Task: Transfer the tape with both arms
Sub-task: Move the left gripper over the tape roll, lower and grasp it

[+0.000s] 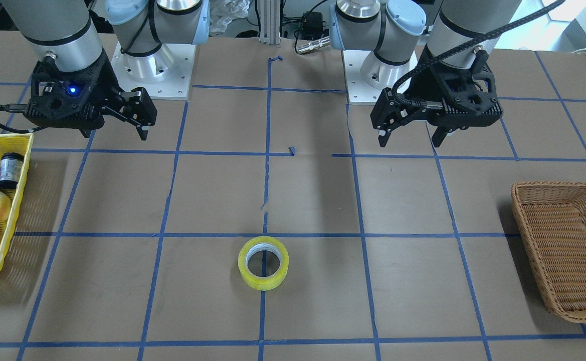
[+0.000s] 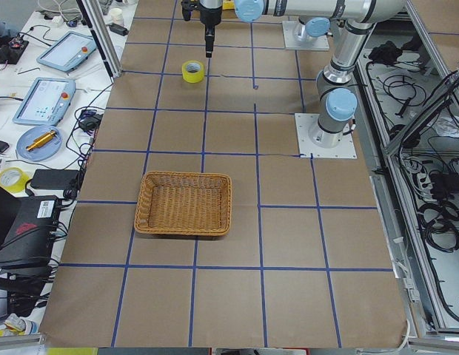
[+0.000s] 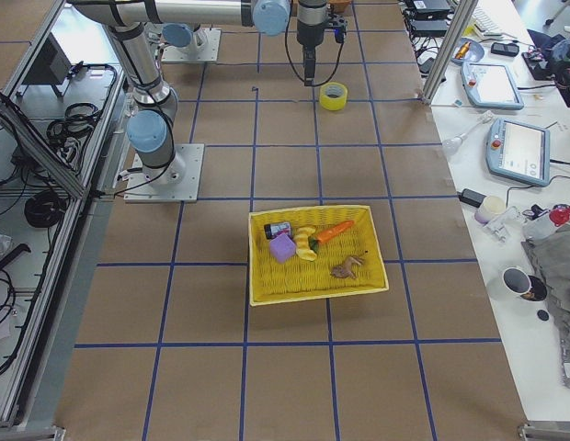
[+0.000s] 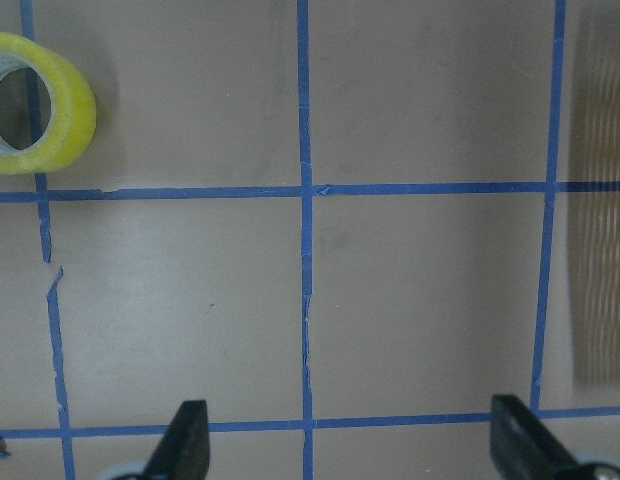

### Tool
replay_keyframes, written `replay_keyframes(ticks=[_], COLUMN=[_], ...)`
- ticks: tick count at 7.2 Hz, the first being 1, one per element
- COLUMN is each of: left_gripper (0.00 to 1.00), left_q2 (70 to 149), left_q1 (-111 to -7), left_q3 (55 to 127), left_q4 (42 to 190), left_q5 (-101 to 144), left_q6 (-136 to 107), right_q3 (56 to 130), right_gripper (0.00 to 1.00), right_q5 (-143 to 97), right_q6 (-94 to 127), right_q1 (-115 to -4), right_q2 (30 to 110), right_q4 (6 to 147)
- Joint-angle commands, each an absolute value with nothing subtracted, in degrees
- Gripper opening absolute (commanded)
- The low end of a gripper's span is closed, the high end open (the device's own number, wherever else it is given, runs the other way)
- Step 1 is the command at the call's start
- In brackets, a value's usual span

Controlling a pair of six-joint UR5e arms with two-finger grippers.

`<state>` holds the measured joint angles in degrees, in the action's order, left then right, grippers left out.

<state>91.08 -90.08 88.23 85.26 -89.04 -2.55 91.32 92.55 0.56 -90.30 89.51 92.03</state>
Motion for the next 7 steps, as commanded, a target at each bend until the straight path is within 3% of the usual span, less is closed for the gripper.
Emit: replay_keyframes(ticks=[1, 7], left_gripper=[1.00, 1.00], left_q2=[91.14, 97.00], left_q1=[-90.09, -90.61], left_q3=[87.98, 88.50], left_q4=[85.52, 78.97], left_q5=[-89.03, -85.02], left_q6=[-2.55, -3.95], right_q3=[91.32, 91.32], right_gripper=[1.00, 1.00], right_q5=[92.55, 92.55], right_q6=[0.53, 0.88], right_q1=[-90.35, -90.44], right_q2=[89.47, 89.47], right_q4=[92.02, 91.76])
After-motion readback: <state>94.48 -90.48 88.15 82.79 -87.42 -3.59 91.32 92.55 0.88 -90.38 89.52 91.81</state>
